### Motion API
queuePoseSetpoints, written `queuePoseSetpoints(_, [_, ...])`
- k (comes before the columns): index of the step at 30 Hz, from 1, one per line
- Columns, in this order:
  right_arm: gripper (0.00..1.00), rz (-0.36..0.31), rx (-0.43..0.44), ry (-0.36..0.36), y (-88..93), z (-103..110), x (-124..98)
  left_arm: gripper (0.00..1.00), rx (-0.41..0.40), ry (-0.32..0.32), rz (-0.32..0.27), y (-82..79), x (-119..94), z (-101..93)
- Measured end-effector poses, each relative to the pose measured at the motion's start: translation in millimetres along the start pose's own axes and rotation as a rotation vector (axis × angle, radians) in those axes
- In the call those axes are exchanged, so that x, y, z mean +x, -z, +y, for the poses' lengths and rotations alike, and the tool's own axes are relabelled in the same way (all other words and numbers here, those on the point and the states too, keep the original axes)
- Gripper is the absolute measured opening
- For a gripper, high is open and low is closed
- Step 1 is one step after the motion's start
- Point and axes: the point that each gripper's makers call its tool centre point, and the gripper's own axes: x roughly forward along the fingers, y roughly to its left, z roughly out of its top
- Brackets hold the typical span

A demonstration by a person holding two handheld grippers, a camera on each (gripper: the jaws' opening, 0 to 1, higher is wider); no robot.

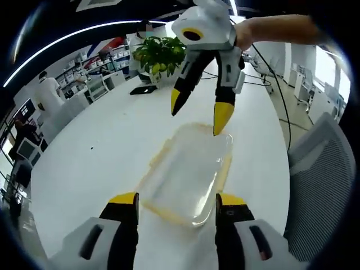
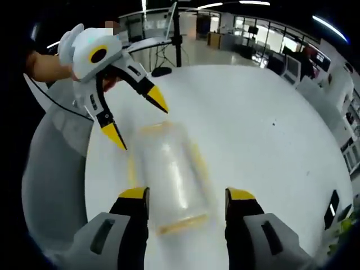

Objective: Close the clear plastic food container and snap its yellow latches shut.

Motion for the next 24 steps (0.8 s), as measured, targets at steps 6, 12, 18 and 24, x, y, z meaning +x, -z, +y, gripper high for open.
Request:
queuePoseSetpoints(6, [0.52, -0.011, 0.017, 0.007, 10.5, 6, -2, 0.52, -0.072, 0.015, -0.009, 9.6, 1, -1.2])
queuePoseSetpoints(12, [0.55, -0.029, 0.044, 0.018, 20.2, 14, -3, 0.56, -0.104, 0.015, -0.014, 16.9, 2, -2.4])
queuePoseSetpoints(18, [0.56, -0.028, 0.054, 0.027, 33.1, 21, 0, 0.57, -0.14, 0.035, -0.015, 25.0, 7, -6.9])
queuePoseSetpoints(24, [0.56, -0.037, 0.06, 0.051, 38.4, 21, 4, 0.56, -0.138, 0.038, 0.003, 30.5, 13, -8.4])
